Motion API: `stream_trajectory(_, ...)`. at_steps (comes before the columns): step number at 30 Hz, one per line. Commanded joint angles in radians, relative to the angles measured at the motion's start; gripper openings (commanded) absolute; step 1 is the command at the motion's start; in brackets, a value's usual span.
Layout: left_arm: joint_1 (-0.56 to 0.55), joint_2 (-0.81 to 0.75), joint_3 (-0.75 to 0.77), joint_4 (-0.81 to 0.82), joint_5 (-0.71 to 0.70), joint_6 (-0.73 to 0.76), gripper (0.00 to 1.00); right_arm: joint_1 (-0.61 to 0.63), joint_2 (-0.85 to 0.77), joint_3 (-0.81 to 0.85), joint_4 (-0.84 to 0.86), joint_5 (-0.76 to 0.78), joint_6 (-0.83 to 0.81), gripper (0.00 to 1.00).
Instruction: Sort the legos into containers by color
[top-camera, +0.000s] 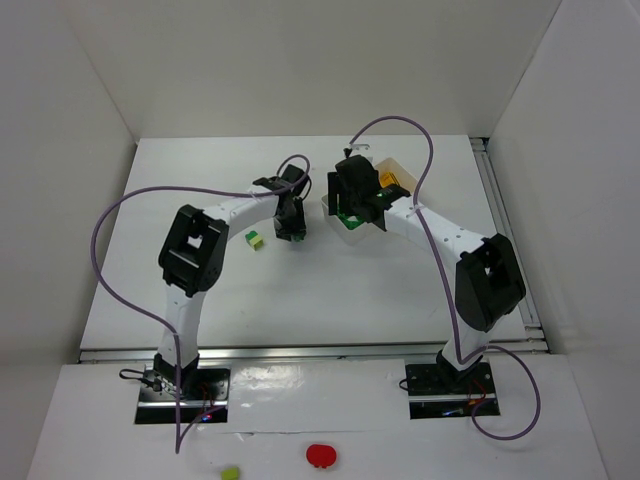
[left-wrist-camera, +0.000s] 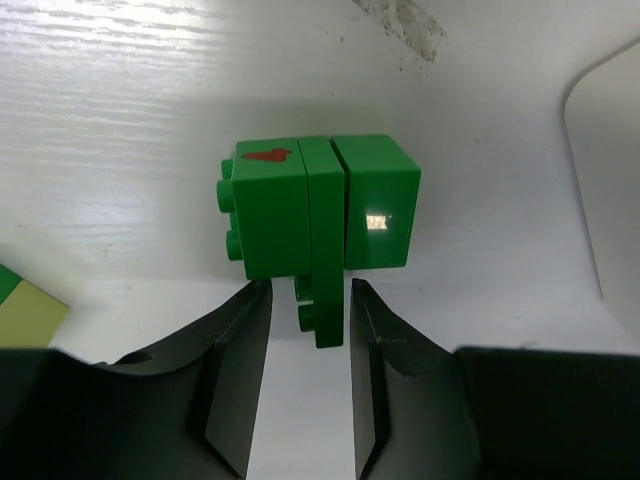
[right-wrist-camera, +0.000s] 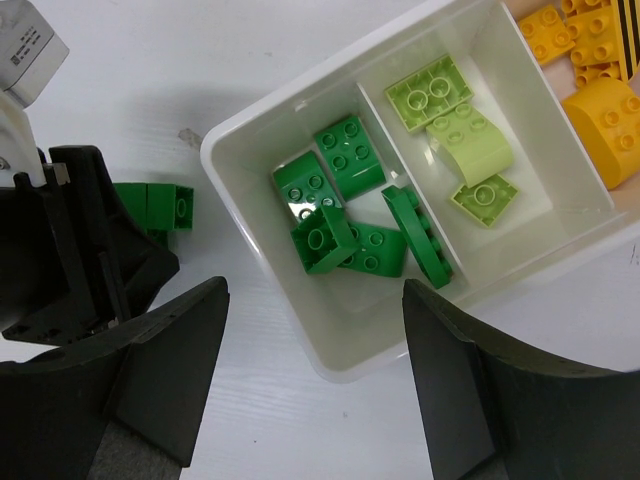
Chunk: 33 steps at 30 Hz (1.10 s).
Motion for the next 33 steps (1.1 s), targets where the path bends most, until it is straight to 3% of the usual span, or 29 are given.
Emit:
stream_trajectory(1, 0.002, 0.030, 0.046, -0.018, -0.036, -0.020, 0.47, -0.002, -0.046, -0.006, 0.013, 0.005, 0.004, 0.77)
stream_trajectory(4, 0.002, 0.030, 0.046, -0.018, -0.066, -0.020, 0.47, -0.002, -0.055, -0.006, 0.013, 0.005, 0.004, 0.77)
stream_trajectory(8, 0.002, 0.021, 0.037, -0.028, -0.079, 0.000, 0.39, -0.002, -0.055, -0.006, 0.013, -0.006, 0.004, 0.77)
stream_trajectory(9, 0.002, 0.021, 0.037, -0.028, -0.088, 0.000, 0.27, -0.002, -0.055, -0.006, 0.013, -0.006, 0.004, 0.77)
stream_trajectory(12, 0.002, -0.021, 0.037, -0.060, -0.088, 0.055, 0.07, -0.002, -0.055, -0.006, 0.013, -0.017, 0.004, 0.77)
stream_trajectory(14, 0.002, -0.056, 0.049, -0.069, -0.077, 0.095, 0.00, -0.002, -0.055, -0.006, 0.013, -0.053, 0.004, 0.77)
stream_trajectory(18, 0.028, -0.189, 0.028, -0.068, -0.010, 0.187, 0.00, -0.095, -0.079, -0.029, 0.090, -0.338, 0.004, 0.77)
stream_trajectory(21, 0.051, -0.286, -0.001, -0.038, 0.003, 0.256, 0.00, -0.138, -0.092, -0.042, 0.128, -0.464, 0.052, 0.77)
stream_trajectory(24, 0.062, -0.332, -0.027, -0.005, 0.059, 0.305, 0.00, -0.154, -0.056, -0.008, 0.153, -0.616, 0.167, 0.77)
stream_trajectory(33, 0.091, -0.351, -0.037, 0.066, 0.273, 0.359, 0.00, -0.125, -0.001, 0.050, 0.298, -0.761, 0.260, 0.79)
